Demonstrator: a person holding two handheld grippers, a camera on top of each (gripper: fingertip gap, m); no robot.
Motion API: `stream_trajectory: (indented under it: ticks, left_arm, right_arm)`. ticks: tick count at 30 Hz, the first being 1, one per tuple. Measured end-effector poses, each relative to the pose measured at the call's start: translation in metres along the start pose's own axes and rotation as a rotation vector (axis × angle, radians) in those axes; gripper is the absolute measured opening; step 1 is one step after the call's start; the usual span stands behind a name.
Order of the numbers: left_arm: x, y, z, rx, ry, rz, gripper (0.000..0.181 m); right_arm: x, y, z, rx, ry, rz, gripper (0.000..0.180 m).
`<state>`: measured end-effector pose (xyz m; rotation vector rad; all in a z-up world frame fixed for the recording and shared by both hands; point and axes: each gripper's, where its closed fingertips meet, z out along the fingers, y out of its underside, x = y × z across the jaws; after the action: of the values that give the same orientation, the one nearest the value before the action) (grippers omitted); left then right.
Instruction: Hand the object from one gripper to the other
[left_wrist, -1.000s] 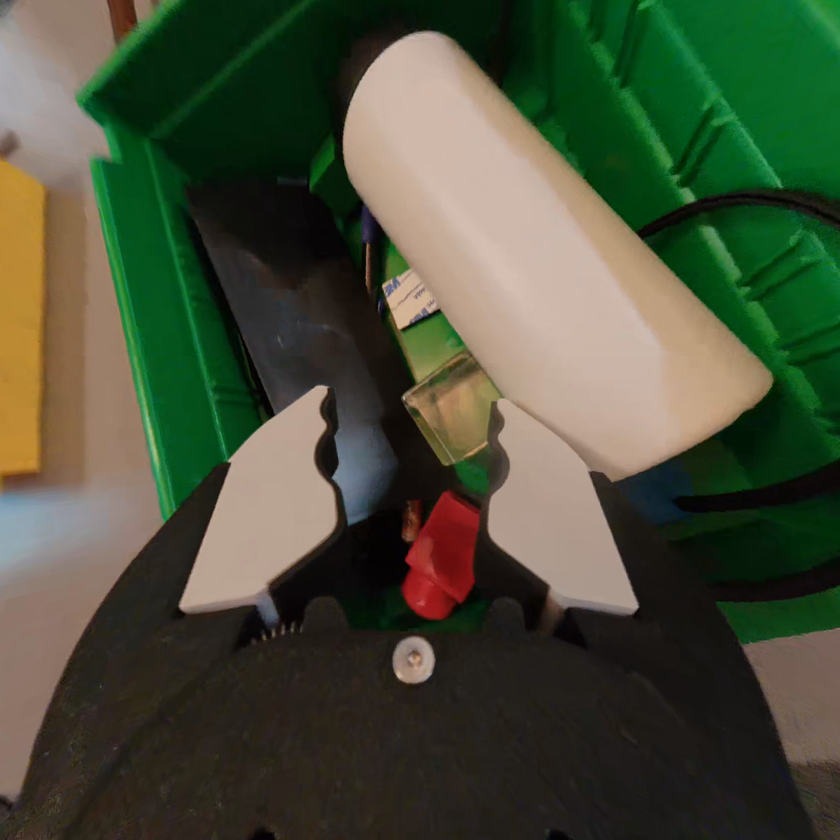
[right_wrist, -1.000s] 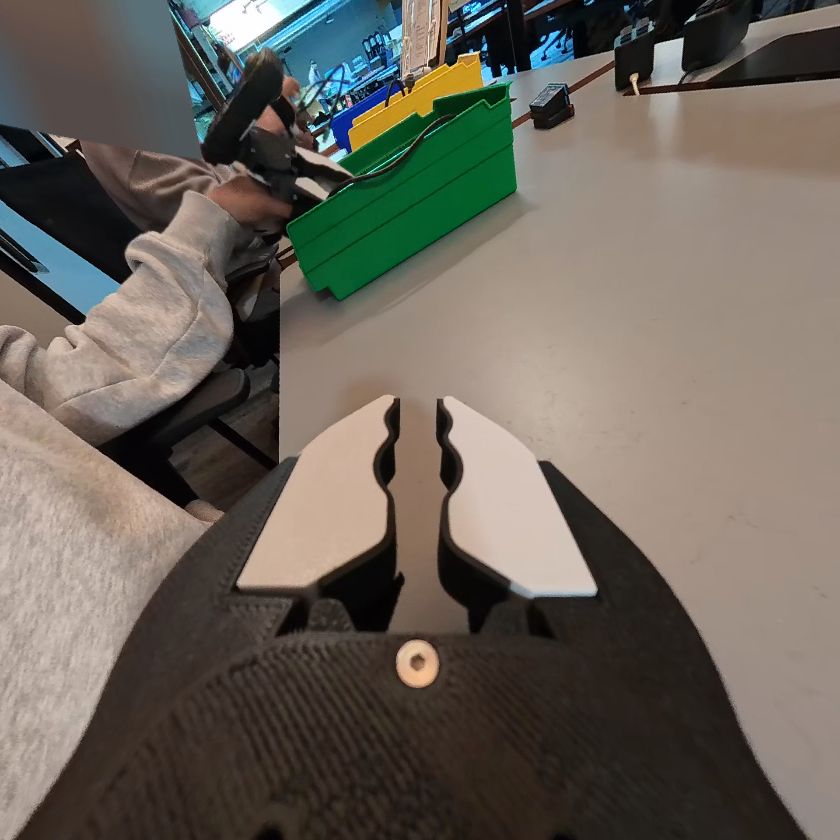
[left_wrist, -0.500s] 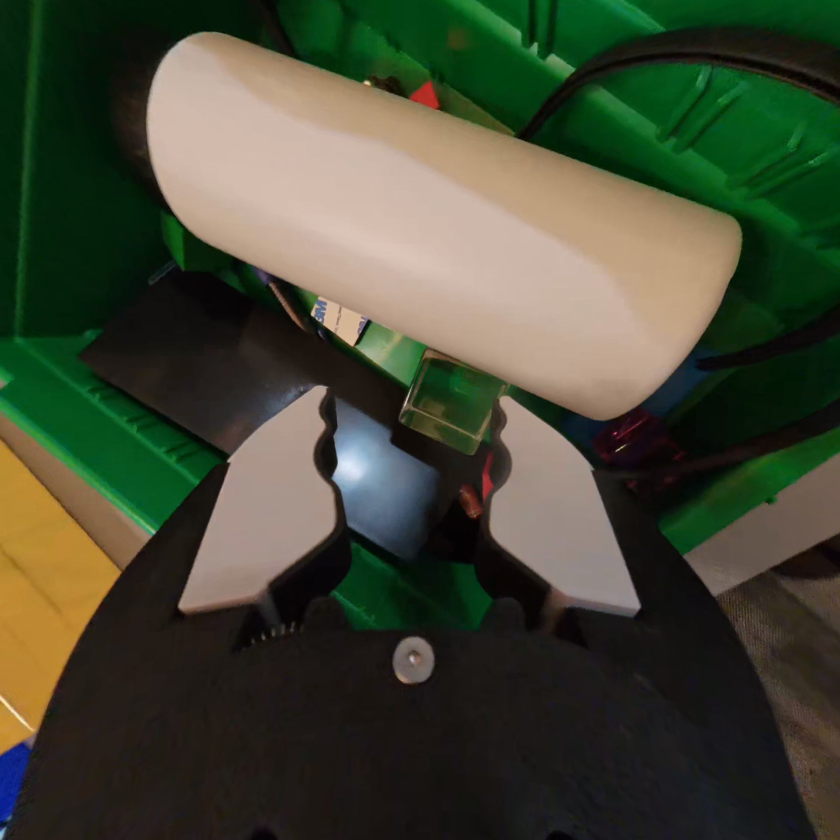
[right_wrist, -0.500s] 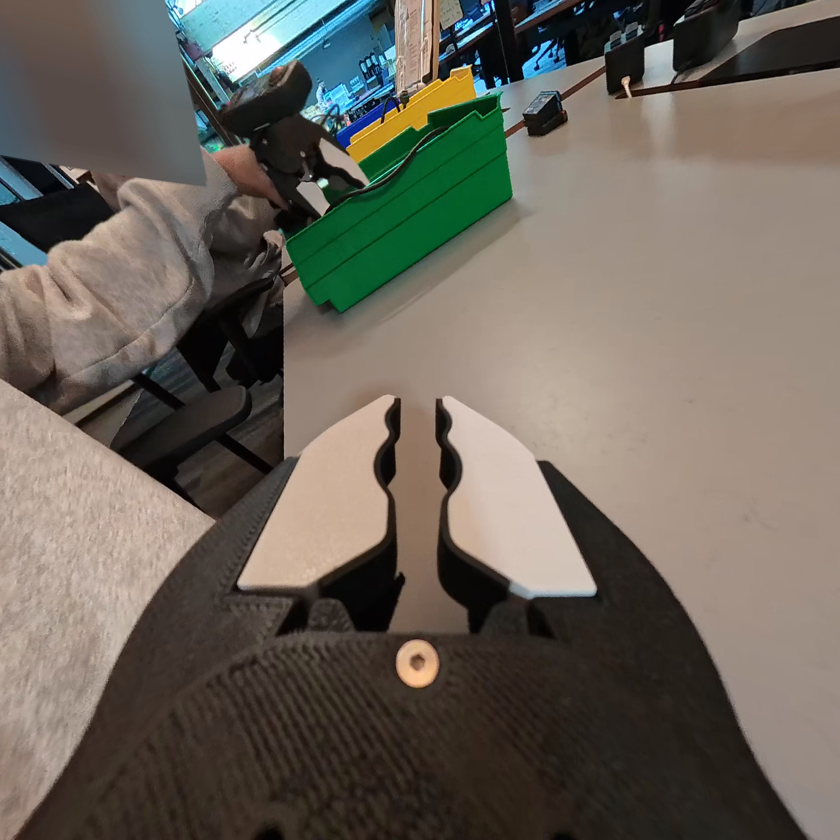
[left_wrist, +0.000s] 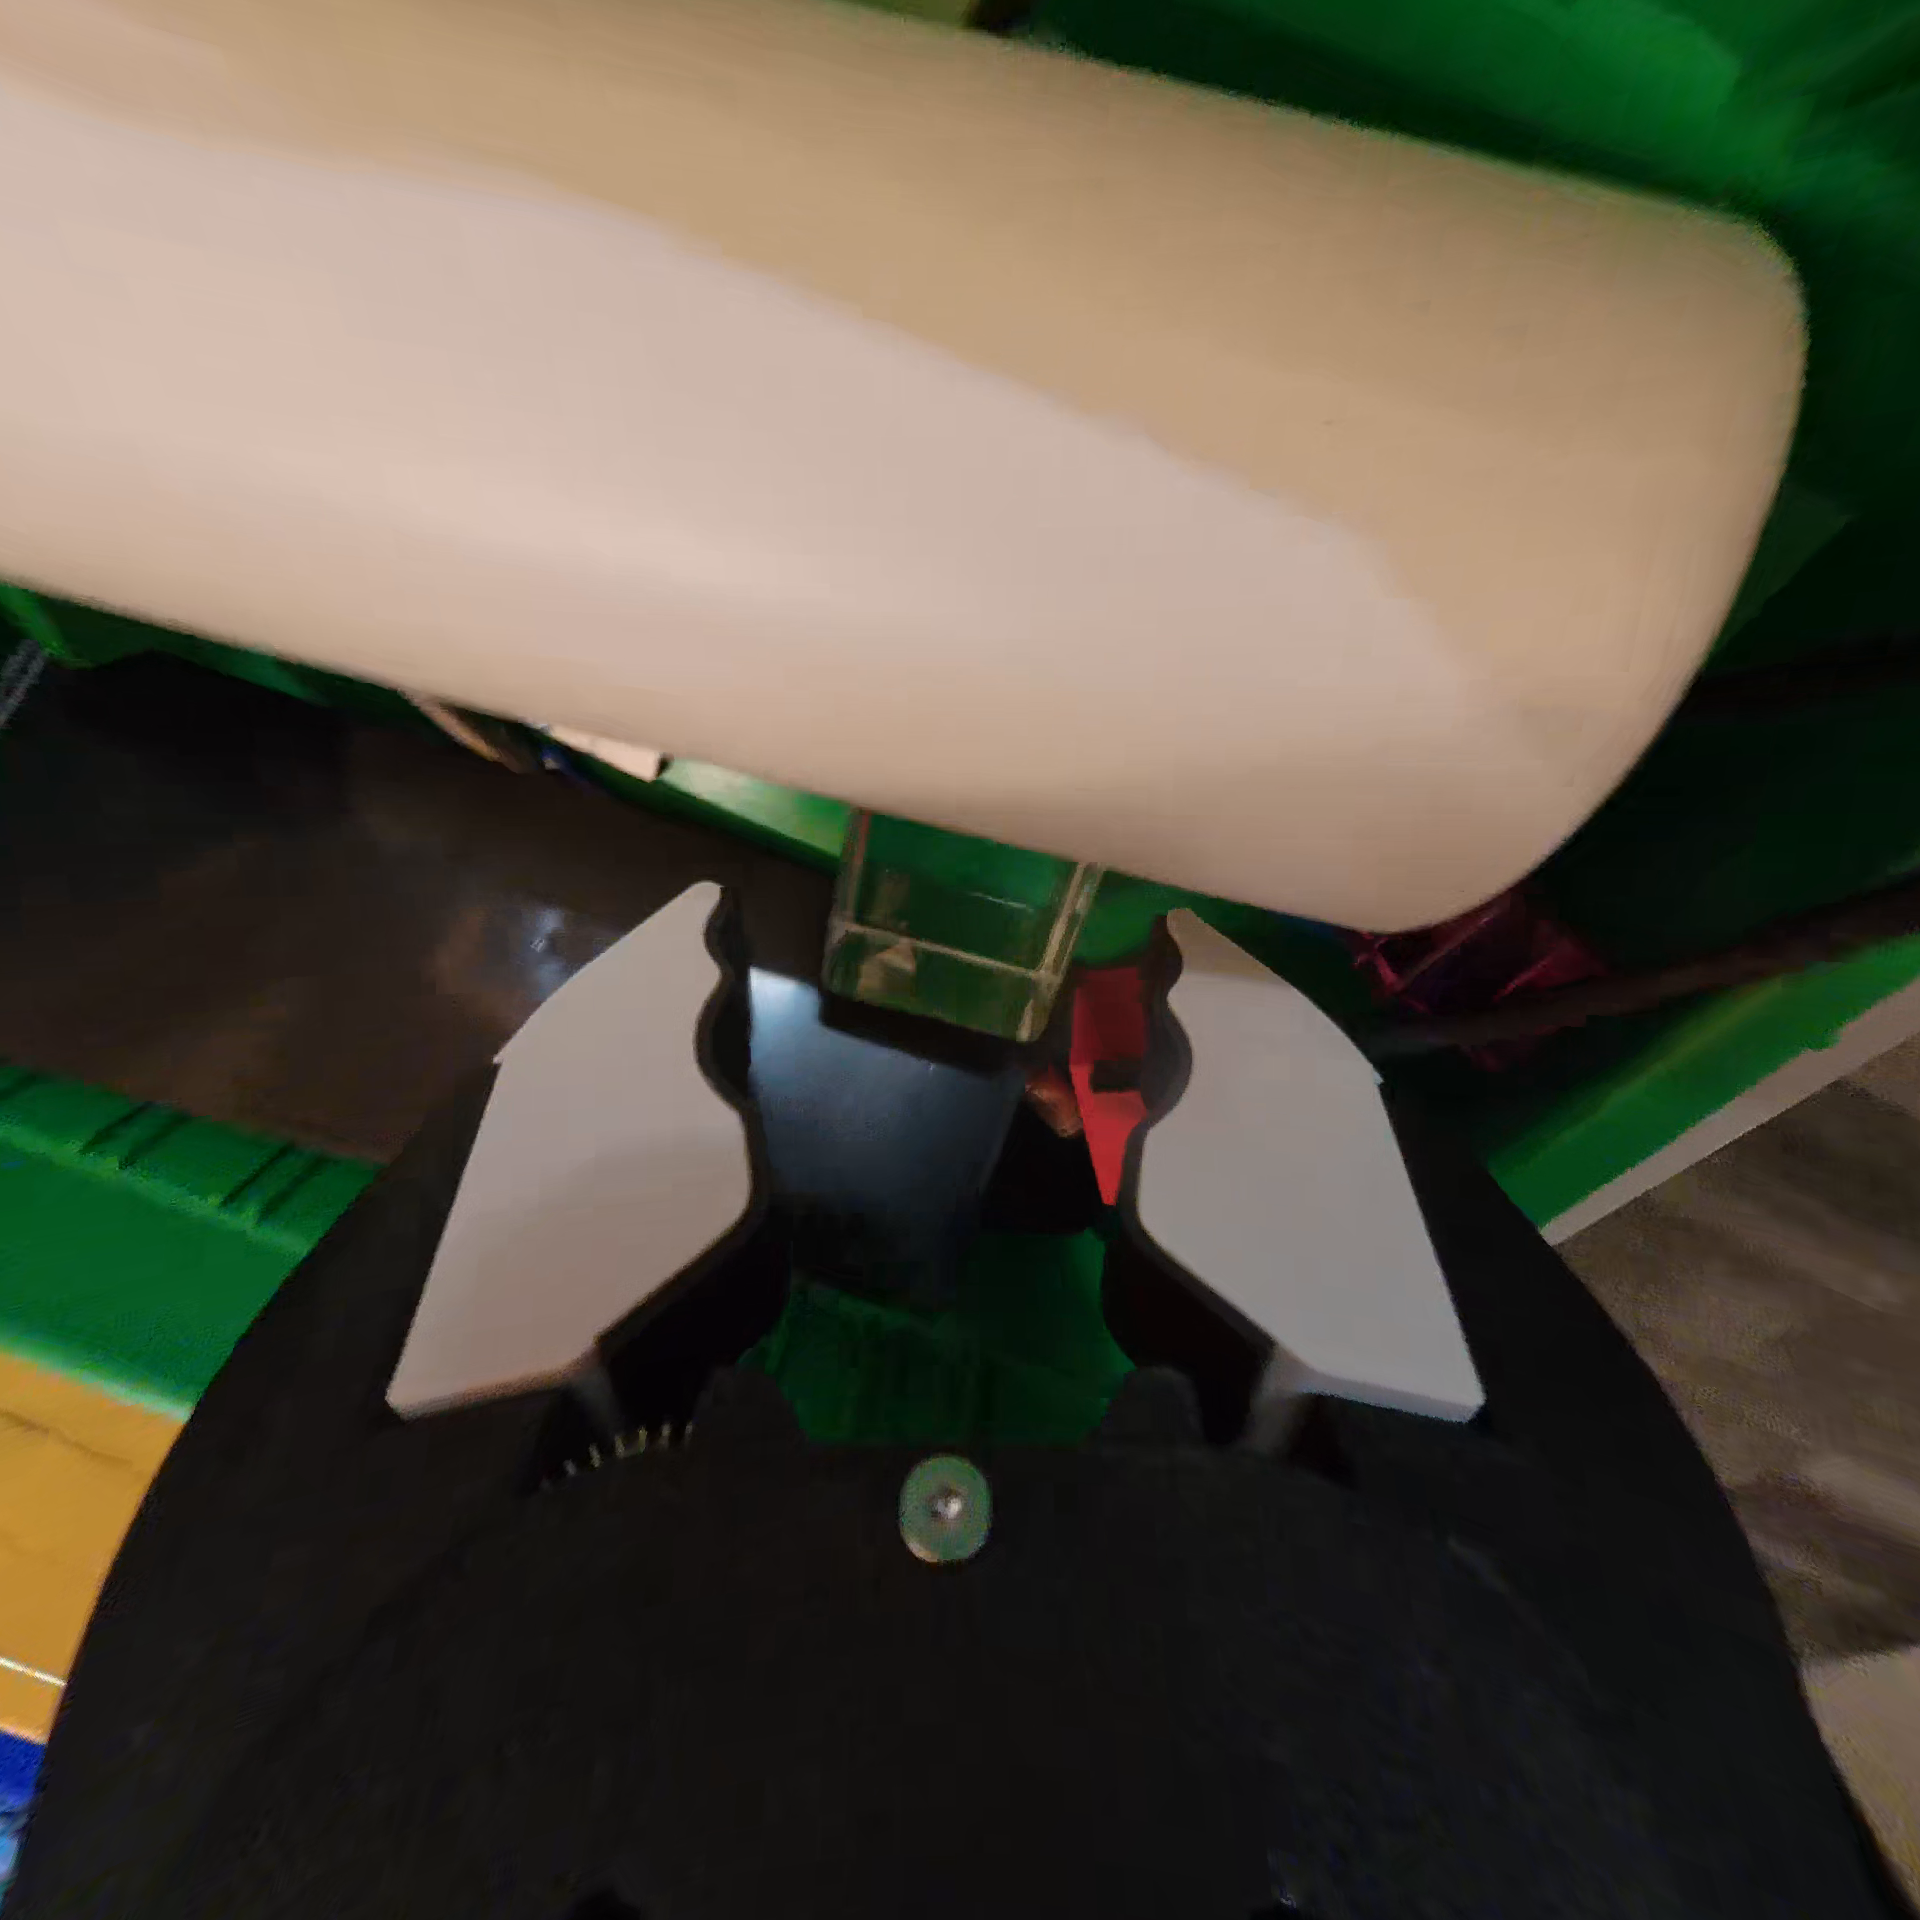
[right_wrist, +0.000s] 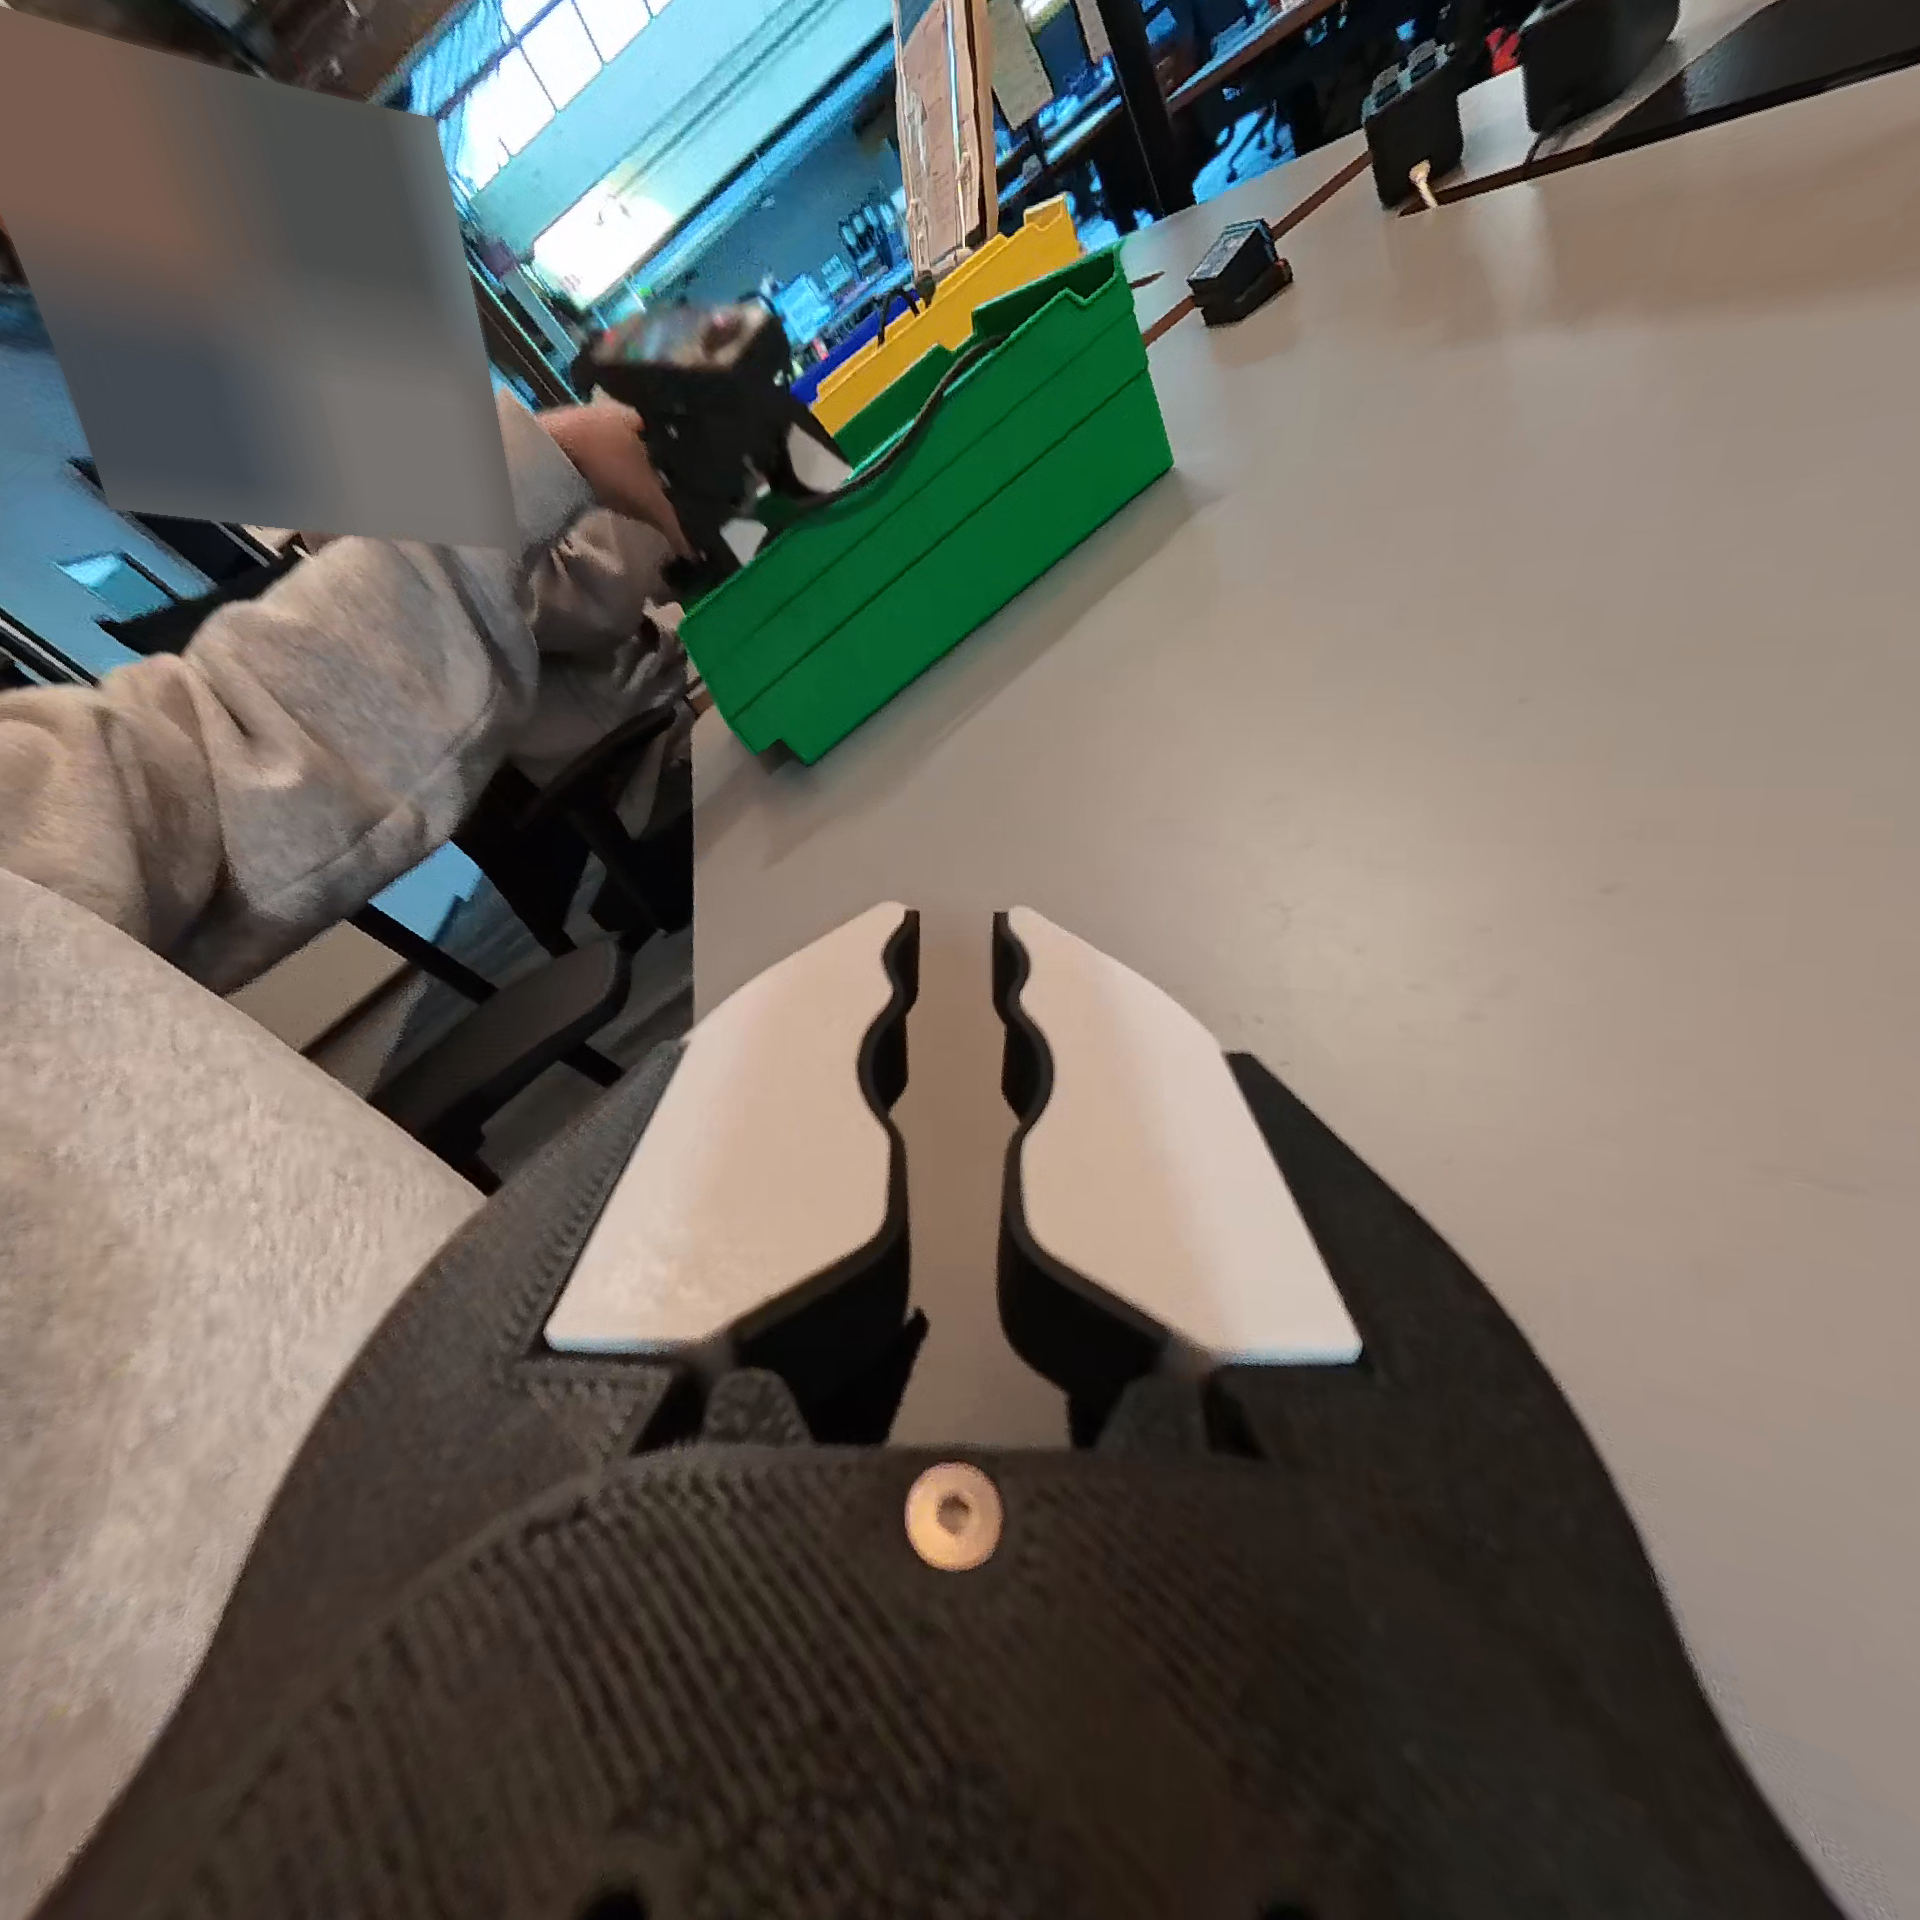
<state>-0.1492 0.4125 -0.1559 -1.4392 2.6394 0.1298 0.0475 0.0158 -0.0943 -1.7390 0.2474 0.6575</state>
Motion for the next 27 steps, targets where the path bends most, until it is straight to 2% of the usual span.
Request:
stream_trajectory:
  ticks: [2,4,7,10,12,15,18,22,24,27]
  left_arm:
    - [0.002,0.001,0.011,-0.057,-0.004,0.058,0.073]
    - [0.002,-0.001,0.016,-0.070,0.008,0.087,0.049]
    - [-0.002,-0.001,0.010,-0.043,-0.004,0.046,0.048]
    - [-0.019,0.008,-0.018,0.032,-0.098,-0.041,0.048]
    - [-0.036,0.014,-0.051,0.155,-0.202,-0.122,0.049]
    - [-0.044,0.000,-0.106,0.475,-0.273,-0.266,0.048]
    - [-0.020,-0.049,-0.156,0.827,-0.181,-0.357,0.048]
    - [0.046,-0.149,-0.206,1.247,0.117,-0.424,0.047]
    - [0.086,-0.205,-0.215,1.369,0.333,-0.429,0.047]
    - [0.145,-0.283,-0.208,1.405,0.683,-0.421,0.047]
  right_arm:
    - [0.001,-0.002,-0.002,0.025,-0.015,0.045,0.014]
    - [0.002,-0.003,-0.004,0.043,-0.017,0.072,0.014]
    - [0.004,-0.005,-0.006,0.054,-0.012,0.077,0.014]
    - [0.004,-0.005,-0.006,0.055,-0.011,0.075,0.014]
    - [0.004,-0.004,-0.004,0.048,-0.017,0.084,0.014]
    - [0.004,-0.003,-0.003,0.048,-0.029,0.100,0.015]
    - [0.002,-0.003,-0.002,0.044,-0.037,0.094,0.016]
    - [-0.008,-0.006,-0.003,0.045,-0.060,0.031,0.019]
    - [-0.019,-0.011,-0.007,0.059,-0.077,-0.041,0.023]
    - [-0.036,-0.019,-0.016,0.073,-0.088,-0.234,0.035]
